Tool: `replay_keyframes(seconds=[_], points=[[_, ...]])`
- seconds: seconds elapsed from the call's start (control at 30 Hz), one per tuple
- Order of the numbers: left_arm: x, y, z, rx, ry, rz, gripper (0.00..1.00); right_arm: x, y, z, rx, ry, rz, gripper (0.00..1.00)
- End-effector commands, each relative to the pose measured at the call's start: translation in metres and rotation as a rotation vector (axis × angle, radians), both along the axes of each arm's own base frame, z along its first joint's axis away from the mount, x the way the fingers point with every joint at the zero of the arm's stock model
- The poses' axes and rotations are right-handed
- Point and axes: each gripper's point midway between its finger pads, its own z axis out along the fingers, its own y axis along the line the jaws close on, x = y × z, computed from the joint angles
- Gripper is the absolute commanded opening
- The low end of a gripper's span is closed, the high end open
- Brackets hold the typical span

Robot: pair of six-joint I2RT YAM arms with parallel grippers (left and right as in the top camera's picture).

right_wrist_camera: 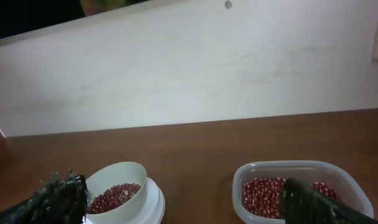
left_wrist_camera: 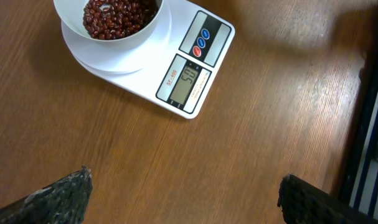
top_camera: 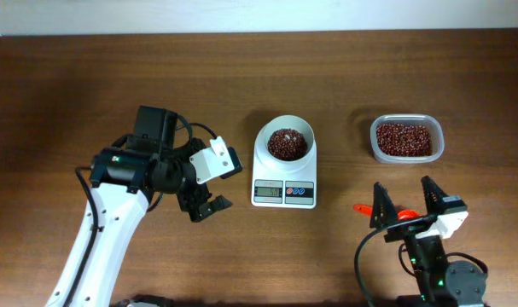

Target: Scoop and weigh 50g on scale

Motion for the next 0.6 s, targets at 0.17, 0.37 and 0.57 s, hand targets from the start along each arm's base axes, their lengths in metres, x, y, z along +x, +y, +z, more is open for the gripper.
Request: replay_keyframes(seconds=[0.17, 0.37, 0.57], points=[[-0.002, -0.003, 0.001, -0.014, -0.006, -0.022, 0.99, 0.003, 0.003, -0.010, -0.010, -0.010, 0.012, 0.99], [-0.002, -0.003, 0.001, -0.014, -0.007, -0.022, 0.99, 0.010, 0.002, -0.029, -0.041, -0.041, 0.003, 0.99], [-0.002, -0.003, 0.001, -0.014, -0.006, -0.022, 0.99, 0.011, -0.003, -0.064, -0.160, 0.081, -0.019, 0.99]])
